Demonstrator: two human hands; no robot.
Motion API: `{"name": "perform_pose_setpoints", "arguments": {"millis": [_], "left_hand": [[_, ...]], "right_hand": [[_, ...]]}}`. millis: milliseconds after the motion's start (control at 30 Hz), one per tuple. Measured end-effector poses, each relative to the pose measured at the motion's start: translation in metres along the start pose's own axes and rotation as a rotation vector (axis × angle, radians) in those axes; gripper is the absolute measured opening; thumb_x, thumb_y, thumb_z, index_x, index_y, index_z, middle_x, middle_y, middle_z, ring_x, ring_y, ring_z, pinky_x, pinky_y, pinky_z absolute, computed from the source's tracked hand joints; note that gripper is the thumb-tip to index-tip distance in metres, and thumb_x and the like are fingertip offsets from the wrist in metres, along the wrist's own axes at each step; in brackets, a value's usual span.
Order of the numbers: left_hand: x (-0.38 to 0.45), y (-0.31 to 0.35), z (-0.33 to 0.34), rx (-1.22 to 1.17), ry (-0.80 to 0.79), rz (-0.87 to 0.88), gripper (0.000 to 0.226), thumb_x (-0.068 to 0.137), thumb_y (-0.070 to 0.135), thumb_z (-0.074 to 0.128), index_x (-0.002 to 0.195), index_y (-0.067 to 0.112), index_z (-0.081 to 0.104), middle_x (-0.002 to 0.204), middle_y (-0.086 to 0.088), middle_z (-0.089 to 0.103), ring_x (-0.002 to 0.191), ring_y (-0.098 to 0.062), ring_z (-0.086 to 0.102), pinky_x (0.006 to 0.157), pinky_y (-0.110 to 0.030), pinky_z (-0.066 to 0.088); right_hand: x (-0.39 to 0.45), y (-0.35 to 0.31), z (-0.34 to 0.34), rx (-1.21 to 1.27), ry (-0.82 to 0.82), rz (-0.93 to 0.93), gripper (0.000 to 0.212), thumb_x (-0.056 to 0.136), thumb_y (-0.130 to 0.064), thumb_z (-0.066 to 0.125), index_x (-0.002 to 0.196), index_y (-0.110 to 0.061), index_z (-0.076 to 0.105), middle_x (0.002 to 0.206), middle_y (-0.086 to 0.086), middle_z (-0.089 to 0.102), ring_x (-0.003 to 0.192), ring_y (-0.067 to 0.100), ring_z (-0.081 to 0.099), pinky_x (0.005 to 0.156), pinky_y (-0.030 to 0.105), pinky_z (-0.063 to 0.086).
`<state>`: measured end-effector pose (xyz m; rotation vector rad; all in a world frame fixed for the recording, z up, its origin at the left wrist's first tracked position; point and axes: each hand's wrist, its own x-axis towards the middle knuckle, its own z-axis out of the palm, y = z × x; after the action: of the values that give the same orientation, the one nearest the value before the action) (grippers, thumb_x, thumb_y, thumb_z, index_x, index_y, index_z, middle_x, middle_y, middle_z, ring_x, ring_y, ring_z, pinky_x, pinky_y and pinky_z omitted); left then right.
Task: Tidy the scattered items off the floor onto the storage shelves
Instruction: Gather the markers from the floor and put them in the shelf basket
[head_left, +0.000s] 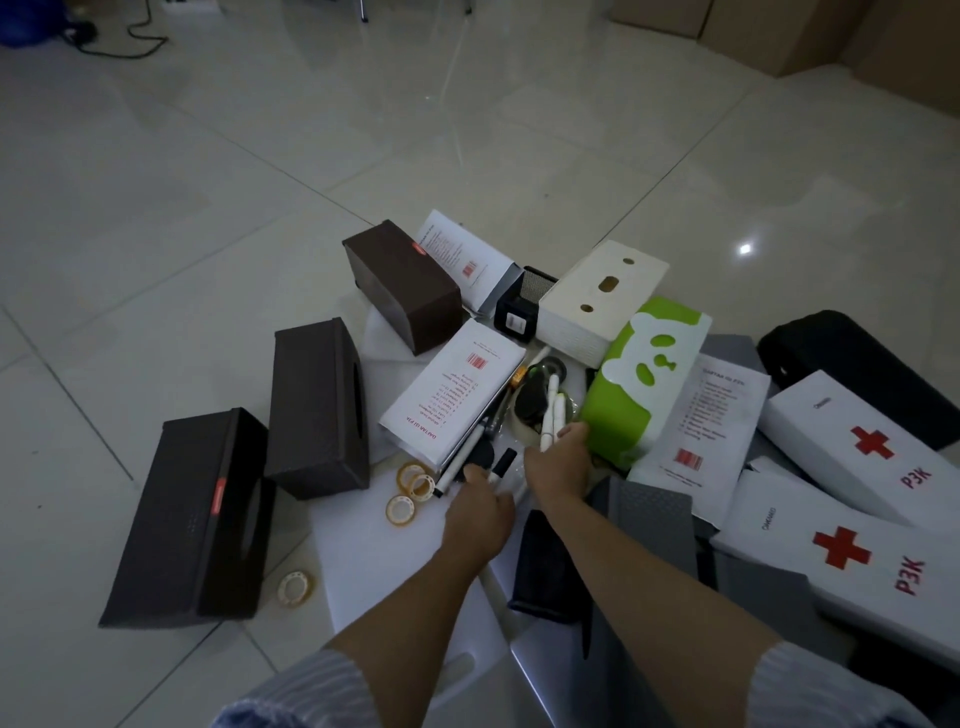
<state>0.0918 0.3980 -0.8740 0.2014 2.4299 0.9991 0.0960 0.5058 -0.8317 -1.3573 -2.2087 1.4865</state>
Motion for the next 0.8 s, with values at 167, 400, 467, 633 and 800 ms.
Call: {"name": "perform_pose_setpoints", "arguments": {"millis": [167,400,467,633,800], "left_hand": [[0.000,-0.004,0.012,0.096,0.007,0.086,0.034,0.082,0.020,0.071,0.102,0.001,0.050,0.103,-0.017,0.059,0.095,-0.032,0.057,0.063,-0.029,0.030],[-0.007,-0.003,0.009,0.081,0.048,0.099,0.031,0.083,0.021,0.067,0.103,0.003,0.051,0.101,-0.014,0.064,0.094,-0.030,0.061,0.068,-0.032,0.044],[-0.011,-0.001,0.004,0.071,0.044,0.074,0.026,0.084,0.019,0.064,0.101,0.005,0.050,0.096,-0.011,0.060,0.087,-0.027,0.060,0.065,-0.028,0.040],[-0.018,0.007,-0.017,0.038,0.111,-0.071,0.019,0.075,0.016,0.061,0.078,0.017,0.043,0.084,-0.001,0.052,0.075,-0.021,0.053,0.062,-0.027,0.037],[-0.019,0.017,-0.030,0.066,0.248,-0.175,0.019,0.080,0.040,0.059,0.077,0.021,0.057,0.075,0.002,0.059,0.078,-0.023,0.063,0.062,-0.026,0.041]], "right_hand": [[0.007,0.000,-0.005,0.185,0.050,0.151,0.034,0.086,-0.010,0.068,0.105,-0.005,0.040,0.100,0.010,0.052,0.083,0.024,0.053,0.068,0.032,0.042],[0.014,0.015,-0.003,0.279,-0.031,0.186,0.037,0.086,-0.021,0.073,0.112,0.001,0.059,0.095,0.013,0.061,0.079,0.024,0.057,0.064,0.030,0.042],[0.015,0.016,-0.003,0.293,-0.067,0.201,0.030,0.087,-0.021,0.070,0.107,0.000,0.064,0.088,0.013,0.062,0.069,0.020,0.055,0.057,0.028,0.041],[0.016,0.018,-0.004,0.261,-0.113,0.241,0.024,0.087,-0.018,0.070,0.103,0.000,0.066,0.081,0.011,0.061,0.064,0.018,0.053,0.049,0.025,0.039],[0.019,0.013,-0.002,0.329,-0.054,0.267,0.034,0.090,-0.039,0.067,0.075,-0.009,0.060,0.069,0.005,0.057,0.060,0.015,0.052,0.049,0.024,0.038]]}}
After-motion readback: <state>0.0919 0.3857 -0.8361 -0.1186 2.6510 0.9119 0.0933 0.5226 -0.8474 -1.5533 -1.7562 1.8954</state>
